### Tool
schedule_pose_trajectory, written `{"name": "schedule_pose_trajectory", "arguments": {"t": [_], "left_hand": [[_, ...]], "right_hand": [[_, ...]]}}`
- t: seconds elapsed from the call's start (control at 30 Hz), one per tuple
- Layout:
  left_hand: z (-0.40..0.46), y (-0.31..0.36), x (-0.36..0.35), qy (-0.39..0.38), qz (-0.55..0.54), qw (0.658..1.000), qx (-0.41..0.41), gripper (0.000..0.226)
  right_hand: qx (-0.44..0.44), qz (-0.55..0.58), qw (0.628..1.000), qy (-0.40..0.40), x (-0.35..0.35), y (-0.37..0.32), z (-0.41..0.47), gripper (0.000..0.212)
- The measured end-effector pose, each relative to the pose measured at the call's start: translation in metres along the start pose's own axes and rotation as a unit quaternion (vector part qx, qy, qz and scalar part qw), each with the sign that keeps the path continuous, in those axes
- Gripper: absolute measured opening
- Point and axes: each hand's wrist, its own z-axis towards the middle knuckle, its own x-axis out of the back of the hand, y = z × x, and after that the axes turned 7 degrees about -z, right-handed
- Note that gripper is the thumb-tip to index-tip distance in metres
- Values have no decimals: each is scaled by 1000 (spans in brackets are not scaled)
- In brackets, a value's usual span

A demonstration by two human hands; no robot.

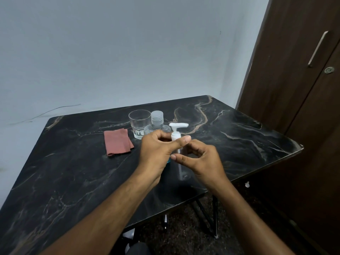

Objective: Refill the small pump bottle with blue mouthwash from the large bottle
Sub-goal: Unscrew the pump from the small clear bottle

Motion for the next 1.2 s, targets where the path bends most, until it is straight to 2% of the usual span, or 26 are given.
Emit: {"name": "schedule_pose_trajectory", "arguments": {"t": [0.07,0.17,0.27,0.3,0.5,0.63,0.73,0.8,0.9,1.0,1.1,1.2], "left_hand": [[-1,0,-2,-1,23,1000,-11,44],[-2,3,1,-63,19,998,14,53],[-3,5,8,-129,-12,991,26,19],[-3,4,10,-129,-8,992,17,21],[-4,7,5,-26,11,1000,-14,36],[-5,6,4,-56,7,998,-6,54],[-5,3,9,-100,31,994,-10,26],[-4,1,11,-92,53,994,-39,18],[-2,3,12,-44,44,997,-55,23],[3,9,12,5,88,992,-93,35],[8,20,15,13,68,988,-138,23],[15,38,23,56,51,978,-194,25]], "right_hand": [[-1,-3,1000,-4,-2,-1,0,25],[-7,-13,1000,-2,-1,-1,0,25],[-25,-5,1000,12,4,0,0,35],[-26,-5,1000,13,6,0,0,37],[-1,-21,1000,9,4,-4,0,30],[-3,-27,1000,8,4,-1,1,27],[-11,-18,1000,13,6,2,1,40],[-15,-22,1000,16,6,3,1,46],[-24,-26,999,18,3,4,2,48],[-32,-30,999,21,0,5,4,45],[-44,-19,998,34,-1,8,6,45],[-54,-7,997,47,-1,12,9,51]]}}
